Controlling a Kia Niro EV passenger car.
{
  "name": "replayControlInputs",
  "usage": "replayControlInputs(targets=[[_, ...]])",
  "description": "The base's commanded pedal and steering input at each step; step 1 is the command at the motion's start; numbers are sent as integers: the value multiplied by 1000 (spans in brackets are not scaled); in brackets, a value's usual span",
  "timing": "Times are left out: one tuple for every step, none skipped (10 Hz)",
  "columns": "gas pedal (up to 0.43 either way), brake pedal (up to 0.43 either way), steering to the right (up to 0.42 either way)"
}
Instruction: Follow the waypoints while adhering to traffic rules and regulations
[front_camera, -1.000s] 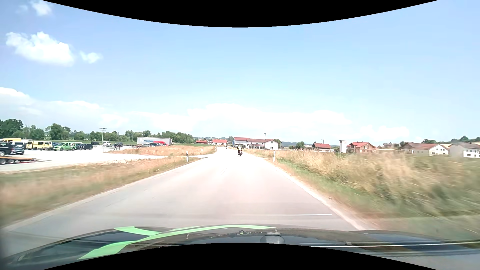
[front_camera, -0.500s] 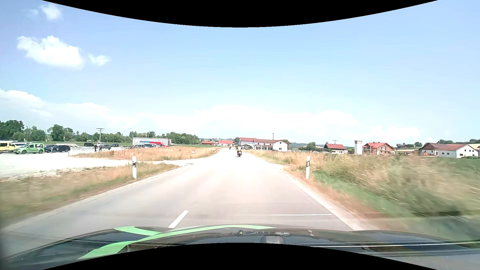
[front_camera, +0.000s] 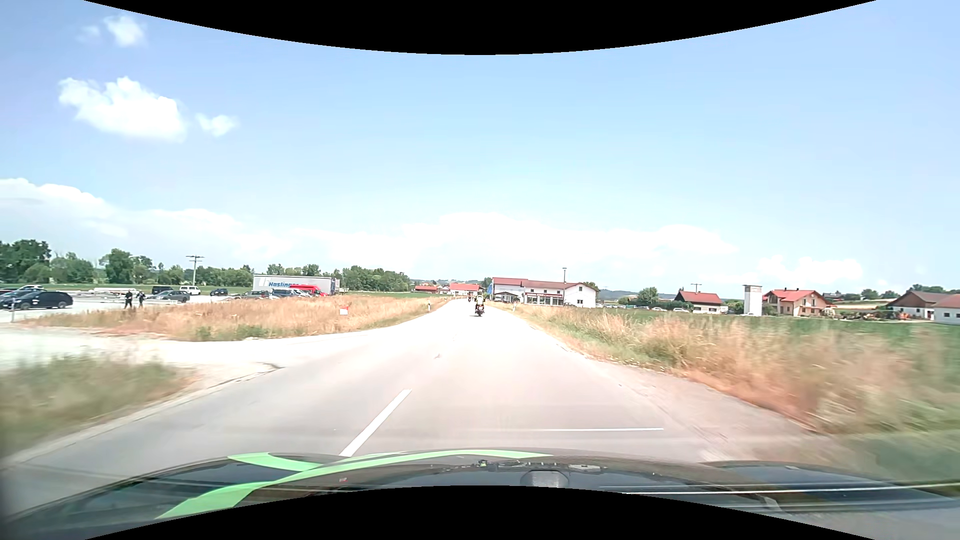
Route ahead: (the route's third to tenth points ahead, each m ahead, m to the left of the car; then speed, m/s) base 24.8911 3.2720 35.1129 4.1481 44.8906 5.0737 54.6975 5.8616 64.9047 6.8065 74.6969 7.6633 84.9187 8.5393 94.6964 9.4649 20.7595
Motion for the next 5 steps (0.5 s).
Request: replayControlInputs(targets=[[197,0,-15],[197,0,-14],[197,0,-13],[197,0,-13],[189,0,-12]])
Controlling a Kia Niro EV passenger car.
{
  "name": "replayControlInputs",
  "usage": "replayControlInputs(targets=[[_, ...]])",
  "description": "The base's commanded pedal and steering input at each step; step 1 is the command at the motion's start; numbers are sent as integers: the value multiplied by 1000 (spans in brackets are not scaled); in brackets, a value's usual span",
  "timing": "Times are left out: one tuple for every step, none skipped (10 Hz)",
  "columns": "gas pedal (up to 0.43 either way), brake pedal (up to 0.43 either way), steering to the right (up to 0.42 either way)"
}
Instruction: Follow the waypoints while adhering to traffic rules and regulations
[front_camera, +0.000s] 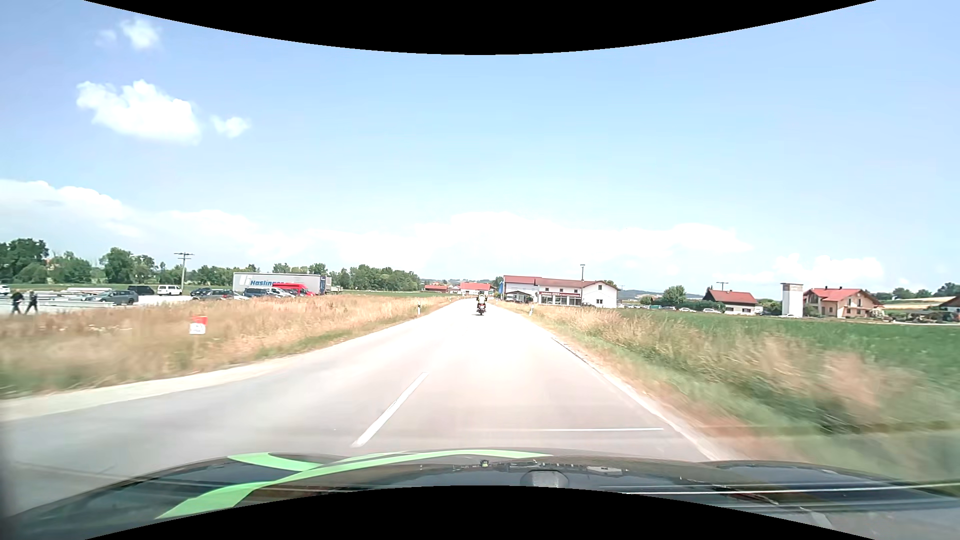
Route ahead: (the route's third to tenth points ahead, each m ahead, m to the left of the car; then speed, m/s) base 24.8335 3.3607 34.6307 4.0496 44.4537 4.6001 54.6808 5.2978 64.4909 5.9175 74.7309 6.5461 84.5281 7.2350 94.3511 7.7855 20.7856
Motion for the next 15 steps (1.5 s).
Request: replayControlInputs(targets=[[157,0,-11],[130,0,-11],[130,0,-11],[130,0,-10],[118,0,-10],[118,0,-9],[118,0,-9],[118,0,-9],[138,0,-8],[150,0,-6],[150,0,-5],[150,0,-4],[110,0,-4],[87,0,-4],[79,0,-5]])
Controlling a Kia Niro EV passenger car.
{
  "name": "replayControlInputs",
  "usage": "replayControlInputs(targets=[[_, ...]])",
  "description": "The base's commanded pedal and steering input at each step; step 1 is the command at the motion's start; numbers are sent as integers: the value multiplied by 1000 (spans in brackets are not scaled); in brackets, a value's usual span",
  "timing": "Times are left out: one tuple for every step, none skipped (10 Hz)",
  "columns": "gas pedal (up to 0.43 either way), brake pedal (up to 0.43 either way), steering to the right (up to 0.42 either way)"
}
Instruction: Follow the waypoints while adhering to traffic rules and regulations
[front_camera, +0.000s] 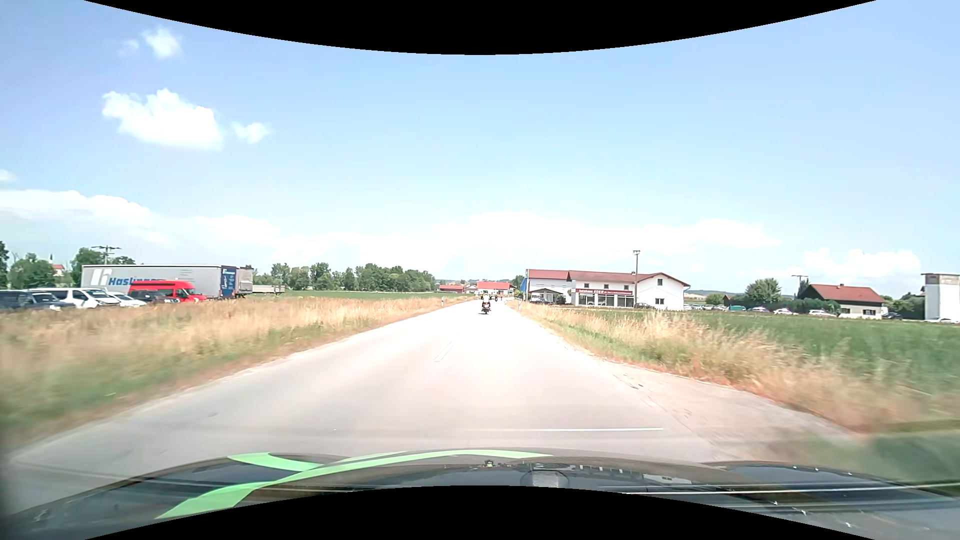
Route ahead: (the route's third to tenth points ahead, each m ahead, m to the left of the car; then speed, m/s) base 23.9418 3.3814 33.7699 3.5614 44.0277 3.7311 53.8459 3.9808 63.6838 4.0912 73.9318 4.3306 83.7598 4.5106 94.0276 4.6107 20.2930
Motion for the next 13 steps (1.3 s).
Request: replayControlInputs(targets=[[59,0,-5],[47,0,-5],[47,0,-5],[47,0,-5],[47,0,-5],[39,0,-6],[39,0,-7],[39,0,-9],[39,0,-10],[39,0,-10],[39,0,-9],[39,0,-9],[39,0,-8]])
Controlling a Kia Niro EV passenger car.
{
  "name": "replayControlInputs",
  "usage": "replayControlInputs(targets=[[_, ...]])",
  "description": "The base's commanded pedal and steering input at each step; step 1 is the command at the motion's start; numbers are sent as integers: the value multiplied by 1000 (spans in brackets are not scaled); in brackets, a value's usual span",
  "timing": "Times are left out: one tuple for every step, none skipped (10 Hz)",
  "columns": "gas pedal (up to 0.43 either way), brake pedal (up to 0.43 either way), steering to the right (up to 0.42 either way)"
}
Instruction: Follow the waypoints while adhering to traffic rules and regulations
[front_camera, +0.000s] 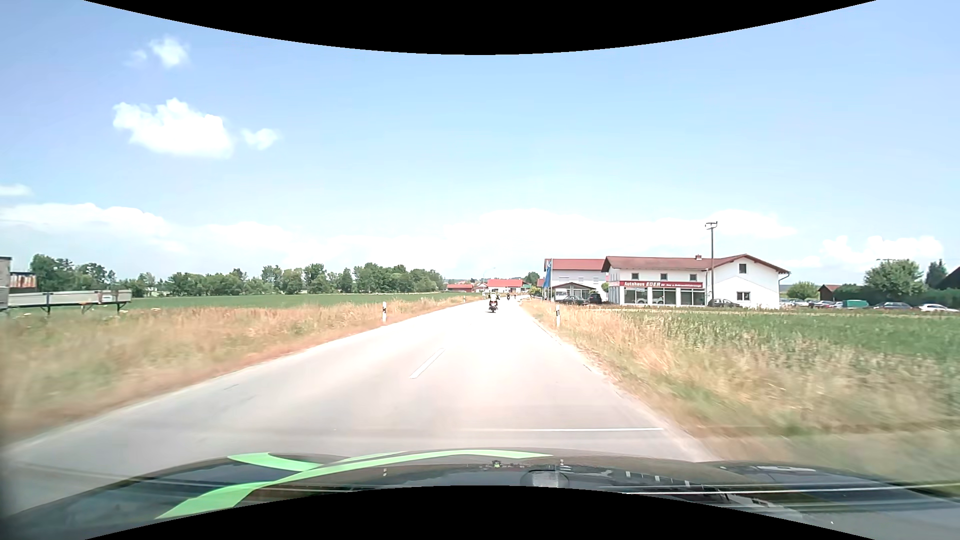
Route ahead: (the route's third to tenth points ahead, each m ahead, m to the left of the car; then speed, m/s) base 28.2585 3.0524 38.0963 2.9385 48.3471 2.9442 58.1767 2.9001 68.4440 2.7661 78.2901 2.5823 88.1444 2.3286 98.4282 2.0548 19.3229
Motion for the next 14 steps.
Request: replayControlInputs(targets=[[47,0,-6],[59,0,-5],[79,0,-5],[110,0,-4],[130,0,-4],[150,0,-4],[157,0,-4],[177,0,-4],[189,0,-4],[189,0,-2],[209,0,0],[209,0,1],[209,0,1],[209,0,1]])
